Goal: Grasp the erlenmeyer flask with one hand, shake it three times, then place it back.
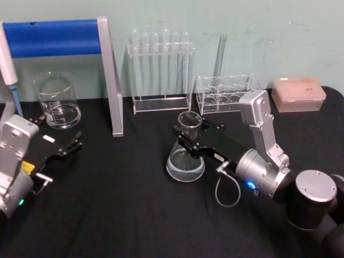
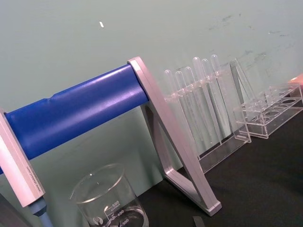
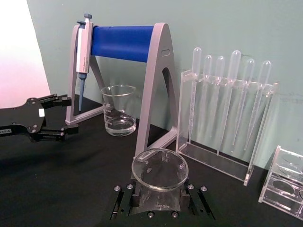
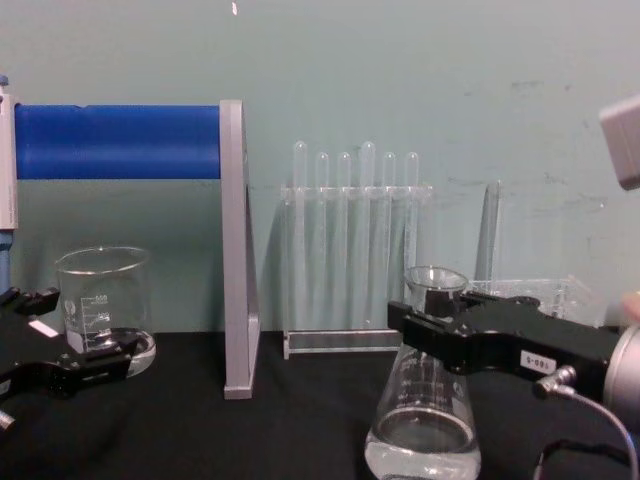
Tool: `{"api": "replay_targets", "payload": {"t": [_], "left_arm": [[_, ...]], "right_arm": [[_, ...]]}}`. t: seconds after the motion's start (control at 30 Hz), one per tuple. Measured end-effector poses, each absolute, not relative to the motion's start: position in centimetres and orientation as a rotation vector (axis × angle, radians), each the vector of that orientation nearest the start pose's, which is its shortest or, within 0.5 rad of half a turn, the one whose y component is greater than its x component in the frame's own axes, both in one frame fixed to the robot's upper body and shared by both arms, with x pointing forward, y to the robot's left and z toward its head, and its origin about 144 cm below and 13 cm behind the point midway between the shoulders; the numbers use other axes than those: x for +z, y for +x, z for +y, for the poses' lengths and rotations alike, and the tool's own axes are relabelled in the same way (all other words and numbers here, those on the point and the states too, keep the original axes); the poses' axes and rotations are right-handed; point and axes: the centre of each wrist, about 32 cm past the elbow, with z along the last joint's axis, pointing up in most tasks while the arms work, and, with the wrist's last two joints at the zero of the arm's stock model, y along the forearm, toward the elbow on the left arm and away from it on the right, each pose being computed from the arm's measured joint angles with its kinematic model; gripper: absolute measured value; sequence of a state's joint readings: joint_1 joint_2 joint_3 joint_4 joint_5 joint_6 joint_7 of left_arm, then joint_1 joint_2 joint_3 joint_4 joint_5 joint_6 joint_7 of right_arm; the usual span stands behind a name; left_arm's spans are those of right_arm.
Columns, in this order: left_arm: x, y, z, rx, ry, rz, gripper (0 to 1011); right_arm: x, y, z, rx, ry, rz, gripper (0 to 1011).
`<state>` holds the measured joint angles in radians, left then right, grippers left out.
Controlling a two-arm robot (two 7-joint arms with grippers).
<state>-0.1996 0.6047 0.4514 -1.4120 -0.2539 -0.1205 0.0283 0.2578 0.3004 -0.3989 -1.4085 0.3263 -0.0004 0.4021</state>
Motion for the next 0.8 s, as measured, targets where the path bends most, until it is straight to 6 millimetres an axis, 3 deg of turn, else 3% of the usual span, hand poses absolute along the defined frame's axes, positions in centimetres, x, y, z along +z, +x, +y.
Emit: {"api": "replay_targets", "payload": {"t": [0.8], "left_arm": [[113.98,48.86,30.97,1.248,0.304,-0.285,1001]], "right_arm": [[114.70,51.14,-20.86,-0.834,-0.054,0.004,449]]}}
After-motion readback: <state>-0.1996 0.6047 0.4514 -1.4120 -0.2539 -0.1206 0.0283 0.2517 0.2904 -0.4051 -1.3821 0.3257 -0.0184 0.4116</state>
